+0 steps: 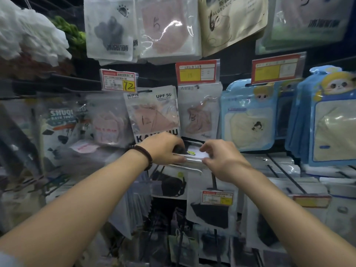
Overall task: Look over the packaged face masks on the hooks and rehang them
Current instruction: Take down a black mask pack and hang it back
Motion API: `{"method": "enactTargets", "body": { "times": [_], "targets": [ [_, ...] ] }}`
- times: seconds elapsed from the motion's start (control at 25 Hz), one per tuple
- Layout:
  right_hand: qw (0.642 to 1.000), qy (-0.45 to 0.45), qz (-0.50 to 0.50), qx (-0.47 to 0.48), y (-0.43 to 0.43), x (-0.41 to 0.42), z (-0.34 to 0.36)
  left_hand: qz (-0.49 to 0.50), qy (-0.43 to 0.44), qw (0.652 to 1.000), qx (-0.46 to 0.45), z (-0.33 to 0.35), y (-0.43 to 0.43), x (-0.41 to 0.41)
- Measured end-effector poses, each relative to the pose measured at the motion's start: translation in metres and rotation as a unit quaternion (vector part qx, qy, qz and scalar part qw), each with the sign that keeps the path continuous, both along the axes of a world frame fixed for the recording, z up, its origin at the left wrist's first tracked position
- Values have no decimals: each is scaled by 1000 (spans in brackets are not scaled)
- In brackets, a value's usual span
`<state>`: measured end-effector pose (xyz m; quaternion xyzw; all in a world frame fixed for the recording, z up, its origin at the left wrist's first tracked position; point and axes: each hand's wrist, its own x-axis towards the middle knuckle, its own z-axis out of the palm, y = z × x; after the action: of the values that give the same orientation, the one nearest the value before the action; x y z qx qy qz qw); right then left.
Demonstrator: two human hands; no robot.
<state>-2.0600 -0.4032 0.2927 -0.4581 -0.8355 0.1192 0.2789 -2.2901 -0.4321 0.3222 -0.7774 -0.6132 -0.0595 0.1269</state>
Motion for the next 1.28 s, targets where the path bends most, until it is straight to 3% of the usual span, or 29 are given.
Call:
{"method": "enactTargets", "body": {
  "times": [0.16,0.36,0.52,0.6,0.72,0.84,0.92,1.0,1.08,1.2,1.28],
  "targets": [
    [1000,-2,-19,-5,-9,-1,4,-25,32,999,-4,2,11,-7],
    [999,13,-30,-18,-20,-9,6,-74,167,981,66,4,14,-10],
    [990,83,-95,-66,-18,-16,2,-94,230,961,118,2,14,-12],
    [950,217,-92,-204,-25,-18,3,-112,225,956,151,2,9,-12],
    [824,394,-31,-406,-37,-18,3,-135,209,943,222,-4,4,-10],
    [714,538,17,-447,-38,-26,-1,-170,171,923,299,-9,-7,0],
    [684,591,17,-427,-39,-32,0,-180,159,917,319,-11,-16,12],
    [681,609,0,-407,-42,-35,2,-164,102,946,262,-9,-26,18],
    [689,609,-14,-393,-45,-34,4,-137,-35,977,160,-3,-33,11],
    [691,616,-14,-378,-54,-24,4,-88,-216,967,102,-2,-36,-5],
    [697,610,9,-376,-62,-14,5,-57,-285,954,72,-2,-35,-9]
  ]
}}
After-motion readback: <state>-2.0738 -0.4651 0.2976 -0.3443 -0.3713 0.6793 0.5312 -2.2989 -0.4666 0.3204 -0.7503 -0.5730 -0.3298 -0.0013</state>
